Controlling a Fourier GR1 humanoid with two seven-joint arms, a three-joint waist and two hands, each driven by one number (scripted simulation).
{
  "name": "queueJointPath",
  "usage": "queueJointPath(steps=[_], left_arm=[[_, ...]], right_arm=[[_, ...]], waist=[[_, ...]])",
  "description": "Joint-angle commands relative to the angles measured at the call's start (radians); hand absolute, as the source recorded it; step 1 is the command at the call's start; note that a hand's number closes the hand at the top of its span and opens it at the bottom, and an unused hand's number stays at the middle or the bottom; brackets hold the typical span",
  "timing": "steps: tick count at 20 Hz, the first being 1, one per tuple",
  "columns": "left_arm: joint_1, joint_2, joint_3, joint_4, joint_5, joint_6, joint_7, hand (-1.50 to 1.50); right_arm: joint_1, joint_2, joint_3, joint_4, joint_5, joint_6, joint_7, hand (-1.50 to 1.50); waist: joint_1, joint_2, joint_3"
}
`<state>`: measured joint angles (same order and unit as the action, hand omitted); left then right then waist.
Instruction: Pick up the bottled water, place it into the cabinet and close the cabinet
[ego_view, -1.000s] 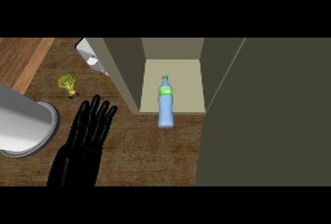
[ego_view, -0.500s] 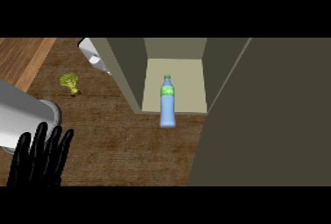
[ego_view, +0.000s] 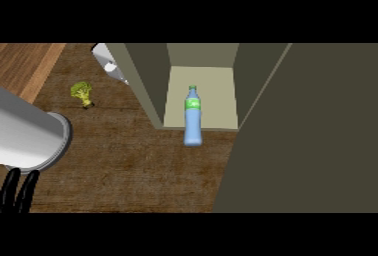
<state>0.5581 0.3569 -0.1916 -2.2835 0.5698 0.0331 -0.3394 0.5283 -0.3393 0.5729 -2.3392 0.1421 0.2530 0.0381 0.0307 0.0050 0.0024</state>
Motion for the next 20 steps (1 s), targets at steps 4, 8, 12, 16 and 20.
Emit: queueJointPath(steps=[4, 8, 12, 16, 20], left_arm=[[0.084, 0.053, 0.101, -0.011, 0.115, -0.11, -0.013, -1.5], [0.122, 0.069, 0.155, -0.036, 0.149, -0.15, -0.029, -1.5], [0.111, 0.11, 0.27, 0.027, 0.258, -0.228, -0.034, -1.5], [0.199, 0.116, 0.3, 0.0, 0.286, -0.291, -0.033, -1.5], [0.227, 0.124, 0.388, 0.024, 0.347, -0.339, -0.039, -1.5]], right_arm=[[-0.094, 0.169, 0.213, -0.02, -0.033, -0.01, 0.119, 1.5], [-0.143, 0.239, 0.18, 0.017, -0.101, -0.025, 0.177, 1.5], [-0.276, 0.33, 0.133, 0.101, -0.124, -0.05, 0.235, 1.5], [-0.506, 0.335, 0.132, 0.21, -0.176, -0.214, 0.331, 1.5], [-0.684, 0.337, 0.095, 0.241, -0.256, -0.34, 0.41, 1.5]], waist=[[0.026, -0.006, -0.006], [0.043, -0.005, -0.006], [0.03, -0.001, -0.006], [0.041, -0.001, -0.004], [0.023, -0.003, -0.004]])
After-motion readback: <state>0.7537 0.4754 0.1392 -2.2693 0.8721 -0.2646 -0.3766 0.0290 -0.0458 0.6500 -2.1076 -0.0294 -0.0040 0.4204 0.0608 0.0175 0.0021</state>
